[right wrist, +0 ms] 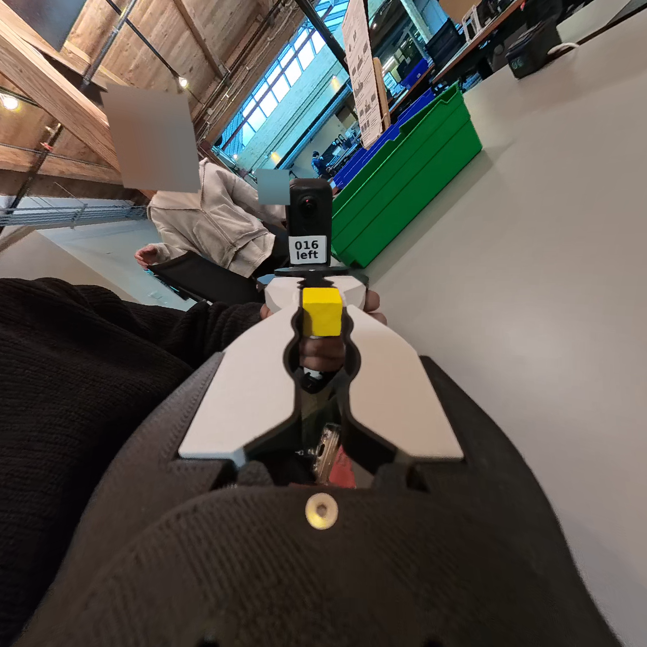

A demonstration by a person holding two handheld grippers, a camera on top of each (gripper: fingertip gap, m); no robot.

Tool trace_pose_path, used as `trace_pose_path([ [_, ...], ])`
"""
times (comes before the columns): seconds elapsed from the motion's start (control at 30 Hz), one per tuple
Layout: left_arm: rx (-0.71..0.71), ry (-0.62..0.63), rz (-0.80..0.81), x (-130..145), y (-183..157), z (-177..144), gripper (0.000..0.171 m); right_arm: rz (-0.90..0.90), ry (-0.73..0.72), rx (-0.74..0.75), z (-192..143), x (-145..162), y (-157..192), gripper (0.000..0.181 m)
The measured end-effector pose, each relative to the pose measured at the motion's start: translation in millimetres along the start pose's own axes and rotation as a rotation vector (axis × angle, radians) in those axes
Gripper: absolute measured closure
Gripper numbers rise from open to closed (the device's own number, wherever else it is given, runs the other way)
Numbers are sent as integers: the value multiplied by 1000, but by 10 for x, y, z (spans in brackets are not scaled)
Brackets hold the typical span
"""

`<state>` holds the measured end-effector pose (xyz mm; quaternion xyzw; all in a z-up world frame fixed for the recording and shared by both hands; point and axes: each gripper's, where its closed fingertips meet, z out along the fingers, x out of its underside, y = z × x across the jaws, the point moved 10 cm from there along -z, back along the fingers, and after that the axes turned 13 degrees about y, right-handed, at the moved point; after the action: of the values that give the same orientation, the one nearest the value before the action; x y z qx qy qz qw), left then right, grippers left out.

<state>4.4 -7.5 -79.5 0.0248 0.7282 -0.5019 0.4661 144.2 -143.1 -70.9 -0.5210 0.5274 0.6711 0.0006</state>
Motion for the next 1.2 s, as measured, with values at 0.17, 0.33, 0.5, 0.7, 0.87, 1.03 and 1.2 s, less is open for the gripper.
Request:
trace_pose_path([
  [0.17,-18,-12,3,-15,-6,-11,145,-11,2,14,-19,-12,-4,160],
  [0.33,-18,-17,8,-26,-6,-24,145,-31,16,20,-24,-17,10,160],
  [0.5,-4,-8,9,-23,-10,-20,151,-34,27,13,-7,-8,16,160],
  [0.7,-9,7,17,-32,-13,-24,151,-39,25,12,-5,-3,15,160],
  [0.87,-19,3,24,-37,-15,-30,151,-42,14,11,2,2,9,160],
  [1.03,-17,-30,-2,-59,5,-69,151,-68,45,45,20,13,8,150],
  [1.2,-9,-39,-20,-56,24,-79,151,-75,31,44,18,7,20,153],
])
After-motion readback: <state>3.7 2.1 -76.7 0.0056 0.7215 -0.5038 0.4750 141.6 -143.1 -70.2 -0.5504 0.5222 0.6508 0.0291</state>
